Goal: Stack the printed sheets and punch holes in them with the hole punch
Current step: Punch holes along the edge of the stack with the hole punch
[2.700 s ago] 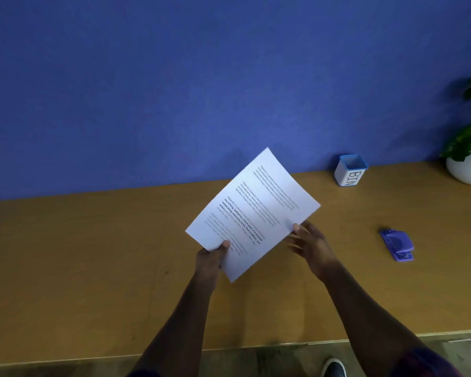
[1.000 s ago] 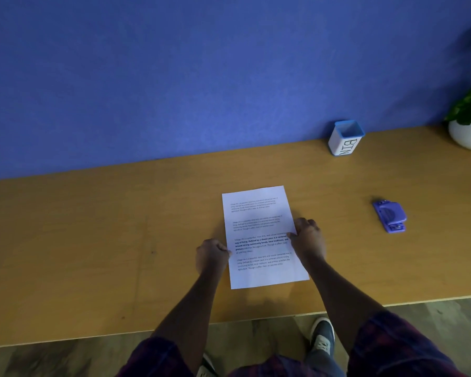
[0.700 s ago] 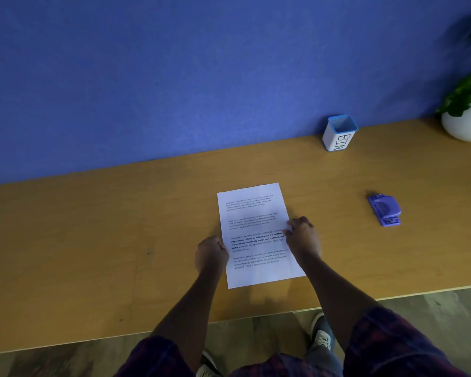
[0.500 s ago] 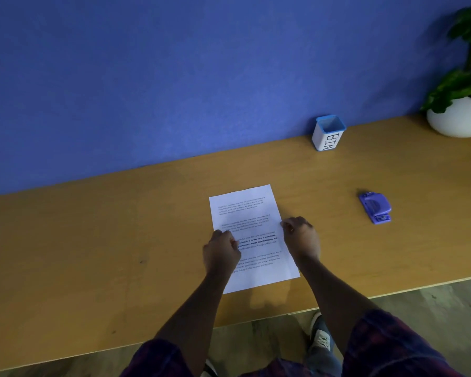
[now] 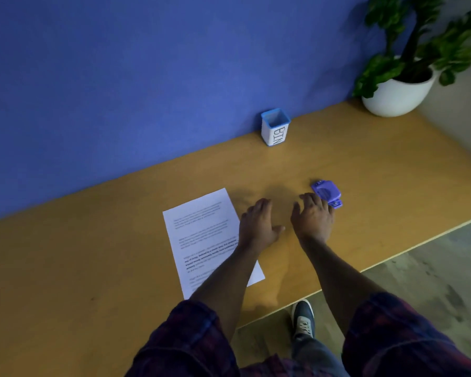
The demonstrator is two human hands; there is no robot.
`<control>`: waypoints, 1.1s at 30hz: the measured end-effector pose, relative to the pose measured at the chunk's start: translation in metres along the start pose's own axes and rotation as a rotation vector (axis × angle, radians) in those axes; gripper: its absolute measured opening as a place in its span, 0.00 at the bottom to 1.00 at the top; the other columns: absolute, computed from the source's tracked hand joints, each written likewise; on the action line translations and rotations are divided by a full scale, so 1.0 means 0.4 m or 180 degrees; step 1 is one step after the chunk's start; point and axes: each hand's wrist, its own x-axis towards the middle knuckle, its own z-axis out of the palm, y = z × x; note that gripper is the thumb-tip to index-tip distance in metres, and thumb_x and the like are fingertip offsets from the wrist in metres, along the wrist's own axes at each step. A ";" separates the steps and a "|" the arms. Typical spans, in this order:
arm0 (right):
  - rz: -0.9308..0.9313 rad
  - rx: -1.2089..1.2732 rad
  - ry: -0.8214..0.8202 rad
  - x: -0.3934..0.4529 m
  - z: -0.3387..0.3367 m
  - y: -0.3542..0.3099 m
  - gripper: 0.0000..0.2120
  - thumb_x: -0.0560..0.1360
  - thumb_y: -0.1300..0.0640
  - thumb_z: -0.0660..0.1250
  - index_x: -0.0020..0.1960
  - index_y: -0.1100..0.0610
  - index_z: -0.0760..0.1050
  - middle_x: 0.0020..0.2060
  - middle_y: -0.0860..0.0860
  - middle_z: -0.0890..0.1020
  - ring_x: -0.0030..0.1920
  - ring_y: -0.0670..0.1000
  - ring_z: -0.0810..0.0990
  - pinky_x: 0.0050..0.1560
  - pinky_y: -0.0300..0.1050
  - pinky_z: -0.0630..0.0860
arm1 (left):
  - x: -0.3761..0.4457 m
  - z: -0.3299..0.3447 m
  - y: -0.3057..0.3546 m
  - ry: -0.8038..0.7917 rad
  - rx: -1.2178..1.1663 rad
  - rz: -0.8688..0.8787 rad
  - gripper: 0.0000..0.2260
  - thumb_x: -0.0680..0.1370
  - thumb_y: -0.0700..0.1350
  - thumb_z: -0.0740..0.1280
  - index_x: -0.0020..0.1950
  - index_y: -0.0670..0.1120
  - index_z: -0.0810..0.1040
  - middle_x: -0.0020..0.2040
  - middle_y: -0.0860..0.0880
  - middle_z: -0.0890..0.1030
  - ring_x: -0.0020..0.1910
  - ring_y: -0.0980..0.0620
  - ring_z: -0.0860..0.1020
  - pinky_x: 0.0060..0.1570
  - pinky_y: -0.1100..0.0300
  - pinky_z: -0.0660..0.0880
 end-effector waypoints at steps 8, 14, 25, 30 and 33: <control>0.0393 0.0215 -0.0276 0.130 -0.056 0.103 0.15 0.74 0.57 0.68 0.60 0.60 0.78 0.58 0.57 0.81 0.57 0.62 0.79 0.55 0.55 0.75 | 0.153 0.081 0.147 -0.0345 0.0140 0.0338 0.44 0.70 0.55 0.78 0.80 0.47 0.60 0.81 0.47 0.64 0.75 0.43 0.69 0.68 0.47 0.71; 0.0765 0.0501 -0.0495 0.188 -0.063 0.132 0.23 0.76 0.56 0.67 0.70 0.59 0.74 0.67 0.55 0.77 0.65 0.58 0.76 0.62 0.52 0.74 | 0.225 0.123 0.217 -0.0414 0.0062 0.0319 0.44 0.68 0.51 0.80 0.79 0.48 0.61 0.79 0.49 0.65 0.72 0.44 0.72 0.66 0.46 0.73; 0.1414 0.0643 -0.0754 0.195 -0.023 0.156 0.19 0.76 0.53 0.67 0.65 0.58 0.78 0.59 0.57 0.83 0.58 0.61 0.81 0.56 0.52 0.77 | 0.274 0.167 0.265 -0.0450 -0.0120 -0.0037 0.31 0.78 0.47 0.67 0.80 0.45 0.62 0.74 0.45 0.73 0.68 0.41 0.74 0.66 0.45 0.74; 0.1653 0.0897 -0.0764 0.203 -0.027 0.159 0.16 0.74 0.55 0.69 0.61 0.57 0.79 0.54 0.55 0.85 0.53 0.59 0.83 0.50 0.49 0.78 | 0.281 0.175 0.279 -0.0507 -0.0169 -0.0127 0.28 0.80 0.46 0.63 0.80 0.44 0.62 0.75 0.45 0.71 0.68 0.41 0.73 0.70 0.49 0.70; 0.1761 0.1002 -0.0833 0.205 -0.040 0.157 0.14 0.73 0.52 0.70 0.57 0.56 0.80 0.48 0.53 0.85 0.48 0.57 0.83 0.44 0.46 0.76 | 0.279 0.178 0.286 -0.0395 -0.0342 -0.0186 0.27 0.80 0.45 0.65 0.78 0.44 0.65 0.73 0.44 0.73 0.69 0.42 0.73 0.70 0.50 0.70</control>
